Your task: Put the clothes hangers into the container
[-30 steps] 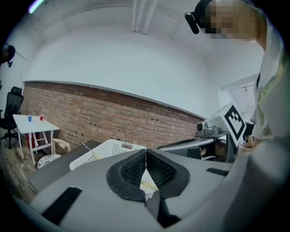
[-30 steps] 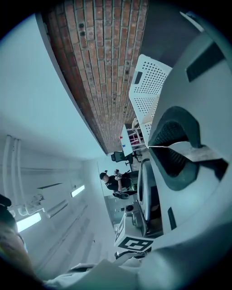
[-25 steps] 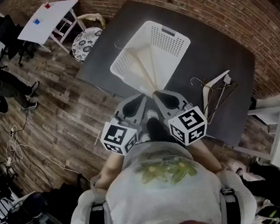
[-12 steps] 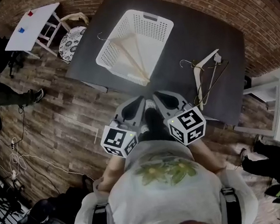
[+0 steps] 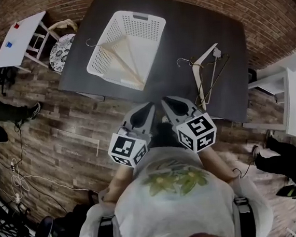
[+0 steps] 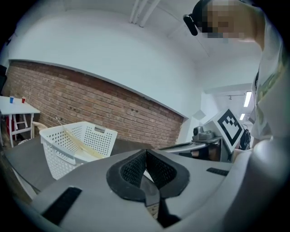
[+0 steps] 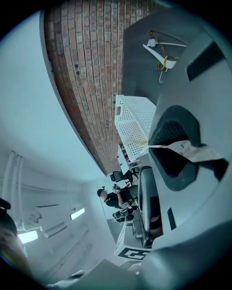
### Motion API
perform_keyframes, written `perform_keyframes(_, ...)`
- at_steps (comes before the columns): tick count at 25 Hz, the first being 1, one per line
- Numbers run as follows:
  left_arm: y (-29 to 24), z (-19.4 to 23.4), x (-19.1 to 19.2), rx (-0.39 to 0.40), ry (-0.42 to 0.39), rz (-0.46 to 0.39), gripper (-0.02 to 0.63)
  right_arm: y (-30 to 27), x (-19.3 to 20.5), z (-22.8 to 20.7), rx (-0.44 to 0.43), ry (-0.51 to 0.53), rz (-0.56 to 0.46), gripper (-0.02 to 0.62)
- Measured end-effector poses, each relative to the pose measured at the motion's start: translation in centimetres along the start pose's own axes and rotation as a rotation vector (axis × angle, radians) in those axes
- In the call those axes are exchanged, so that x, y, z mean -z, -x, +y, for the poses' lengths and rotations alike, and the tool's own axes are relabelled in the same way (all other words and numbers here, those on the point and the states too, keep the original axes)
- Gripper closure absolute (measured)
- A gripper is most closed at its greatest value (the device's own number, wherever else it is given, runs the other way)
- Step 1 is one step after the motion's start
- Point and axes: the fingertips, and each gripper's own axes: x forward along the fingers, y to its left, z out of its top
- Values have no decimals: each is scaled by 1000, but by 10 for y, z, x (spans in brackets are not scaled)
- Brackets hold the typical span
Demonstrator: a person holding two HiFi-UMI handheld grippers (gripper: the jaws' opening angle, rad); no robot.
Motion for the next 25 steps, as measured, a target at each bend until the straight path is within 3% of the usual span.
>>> perform_keyframes(12, -66, -20, -12, 101, 2, 37, 577, 8, 5, -75, 114, -60, 62, 556)
perform_keyframes(16, -84, -26, -11, 127, -3, 60, 577, 9, 11, -101, 139, -88, 78, 500)
perform_keyframes(25, -106, -32, -14, 159, -23, 105, 577, 12, 36, -164, 248, -123, 148, 464)
